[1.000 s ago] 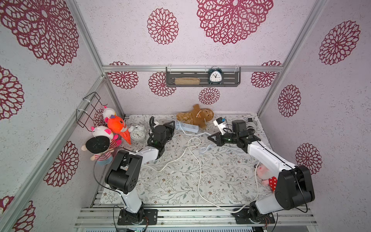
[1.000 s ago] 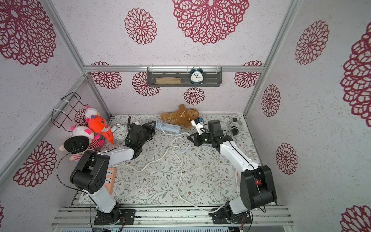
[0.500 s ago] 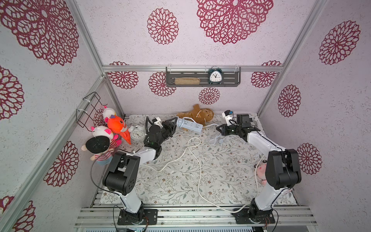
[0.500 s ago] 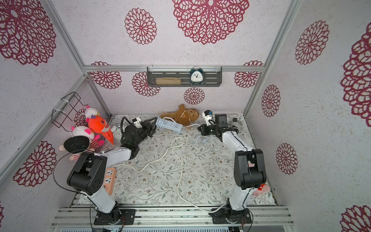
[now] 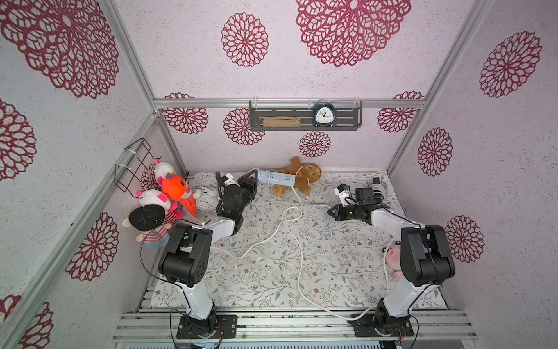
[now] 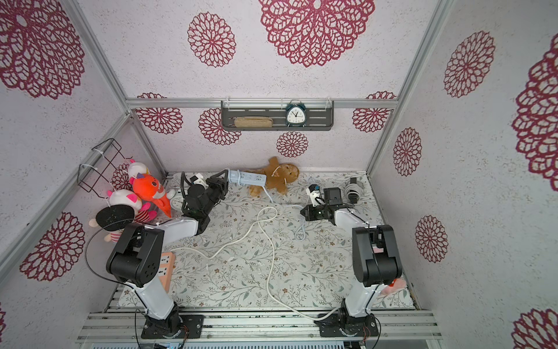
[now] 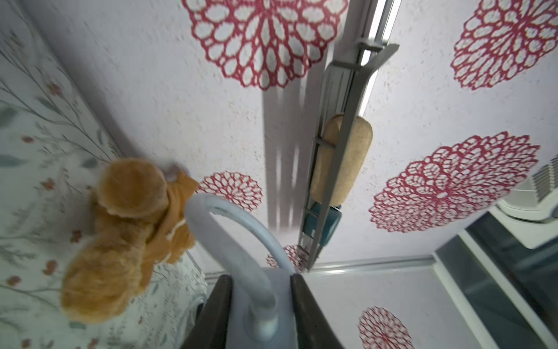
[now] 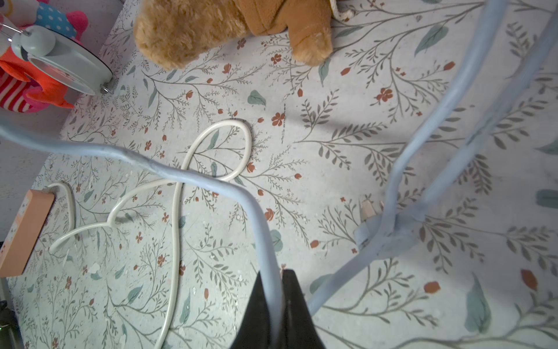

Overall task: Unwrap the cord wrapped around the power strip
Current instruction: Unwrap the power cord from the power strip.

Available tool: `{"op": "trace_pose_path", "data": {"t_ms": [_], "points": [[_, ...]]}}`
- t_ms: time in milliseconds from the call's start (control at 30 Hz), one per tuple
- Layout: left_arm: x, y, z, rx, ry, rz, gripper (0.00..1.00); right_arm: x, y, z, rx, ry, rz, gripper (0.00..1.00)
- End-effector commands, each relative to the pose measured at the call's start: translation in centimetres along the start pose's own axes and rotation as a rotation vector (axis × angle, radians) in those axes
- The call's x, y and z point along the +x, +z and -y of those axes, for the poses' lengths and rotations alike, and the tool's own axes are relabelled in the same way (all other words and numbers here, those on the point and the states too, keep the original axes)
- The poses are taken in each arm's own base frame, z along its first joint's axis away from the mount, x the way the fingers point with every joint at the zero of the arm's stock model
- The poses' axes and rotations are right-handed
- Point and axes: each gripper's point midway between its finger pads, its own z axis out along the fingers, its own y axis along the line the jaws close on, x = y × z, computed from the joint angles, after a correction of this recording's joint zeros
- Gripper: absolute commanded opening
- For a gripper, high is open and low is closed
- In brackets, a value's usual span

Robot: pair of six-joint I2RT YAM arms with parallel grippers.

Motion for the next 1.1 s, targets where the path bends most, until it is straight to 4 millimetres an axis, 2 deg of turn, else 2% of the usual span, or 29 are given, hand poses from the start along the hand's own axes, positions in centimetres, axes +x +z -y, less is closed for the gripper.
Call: {"op": "trace_pose_path", "data": {"t_ms": [0, 67, 133, 200, 267, 433, 567, 800, 900, 967, 1067], "points": [[-6.0, -1.4, 1.8, -0.061, 0.208, 0.237, 0.0, -0.1, -2.4, 0.1, 0.011, -0.023, 0.007, 0.0], [-6.6, -1.9, 0.6, -0.145, 0.278, 0.241, 0.0, -1.3, -3.8, -2.1, -0.09, -0.039, 0.071, 0.0], [-6.8, -2.4, -0.6, -0.207, 0.317, 0.221, 0.0, -3.6, -6.1, -4.3, -0.179, -0.068, 0.189, 0.0], [-6.6, -2.9, -1.6, -0.246, 0.342, 0.188, 0.0, -5.6, -7.9, -4.4, -0.166, -0.08, 0.255, 0.0], [-6.4, -3.5, -2.6, -0.296, 0.365, 0.165, 0.0, -7.1, -9.0, -3.2, -0.111, -0.083, 0.294, 0.0], [-5.6, -4.8, -3.7, -0.316, 0.353, 0.083, 0.0, -9.1, -9.6, 2.6, 0.052, 0.002, 0.316, 0.0], [-3.3, -4.8, -1.5, -0.21, 0.283, -0.071, 0.0, -8.1, -8.0, 6.3, 0.193, 0.033, 0.231, 0.0], [-0.3, -3.5, 5.7, 0.167, 0.088, -0.354, 0.0, -4.3, -5.2, 10.6, 0.315, 0.11, 0.12, 0.0], [-1.0, -3.3, 7.4, 0.289, -0.031, -0.344, 0.0, -2.7, -4.4, 11.7, 0.343, 0.131, 0.083, 0.0], [-2.3, -2.7, 6.9, 0.299, -0.116, -0.303, 0.0, -1.5, -3.9, 11.9, 0.339, 0.135, 0.06, 0.0], [-4.6, -1.7, 5.6, 0.258, -0.128, -0.202, 0.0, 0.1, -3.5, 11.9, 0.324, 0.153, 0.036, 0.0]]}}
